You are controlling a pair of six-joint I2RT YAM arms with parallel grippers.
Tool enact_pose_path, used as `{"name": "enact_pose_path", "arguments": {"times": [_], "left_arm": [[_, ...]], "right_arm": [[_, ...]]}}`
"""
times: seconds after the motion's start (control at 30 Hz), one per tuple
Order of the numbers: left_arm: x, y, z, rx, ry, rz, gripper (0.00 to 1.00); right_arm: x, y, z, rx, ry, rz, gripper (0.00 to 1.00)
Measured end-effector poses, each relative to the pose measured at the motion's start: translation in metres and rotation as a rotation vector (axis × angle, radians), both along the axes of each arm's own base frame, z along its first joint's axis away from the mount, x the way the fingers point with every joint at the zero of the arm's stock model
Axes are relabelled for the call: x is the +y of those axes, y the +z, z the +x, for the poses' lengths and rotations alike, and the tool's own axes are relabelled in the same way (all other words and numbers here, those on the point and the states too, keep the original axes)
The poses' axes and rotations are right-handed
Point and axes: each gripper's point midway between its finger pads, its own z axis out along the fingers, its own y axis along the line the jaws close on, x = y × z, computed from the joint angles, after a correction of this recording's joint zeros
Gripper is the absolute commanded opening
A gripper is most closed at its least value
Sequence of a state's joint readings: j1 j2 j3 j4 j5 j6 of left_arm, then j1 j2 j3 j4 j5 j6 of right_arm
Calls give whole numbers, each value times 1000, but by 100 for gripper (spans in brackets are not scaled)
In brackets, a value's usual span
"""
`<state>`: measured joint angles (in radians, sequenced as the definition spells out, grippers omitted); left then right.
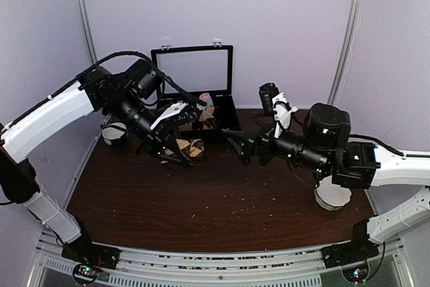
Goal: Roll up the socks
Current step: Roll the sock at the center of the board.
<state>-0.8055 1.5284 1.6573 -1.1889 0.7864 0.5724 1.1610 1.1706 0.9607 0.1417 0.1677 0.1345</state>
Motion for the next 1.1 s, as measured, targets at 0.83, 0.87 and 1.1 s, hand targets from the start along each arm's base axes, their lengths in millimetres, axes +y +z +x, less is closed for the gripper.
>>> {"name": "enact_pose_path", "arguments": {"times": [0.83, 0.87, 1.1], "left_arm": [[-5, 7, -12, 153, -14, -31, 0], [-5, 7, -12, 153, -14, -31, 0], [-5, 7, -11, 153, -14, -30, 0]], "right_arm": [[74, 15, -46, -154, 336, -42, 72], [76, 14, -46, -153, 340, -46, 70], [83, 5, -55, -124, 404, -64, 52]]}}
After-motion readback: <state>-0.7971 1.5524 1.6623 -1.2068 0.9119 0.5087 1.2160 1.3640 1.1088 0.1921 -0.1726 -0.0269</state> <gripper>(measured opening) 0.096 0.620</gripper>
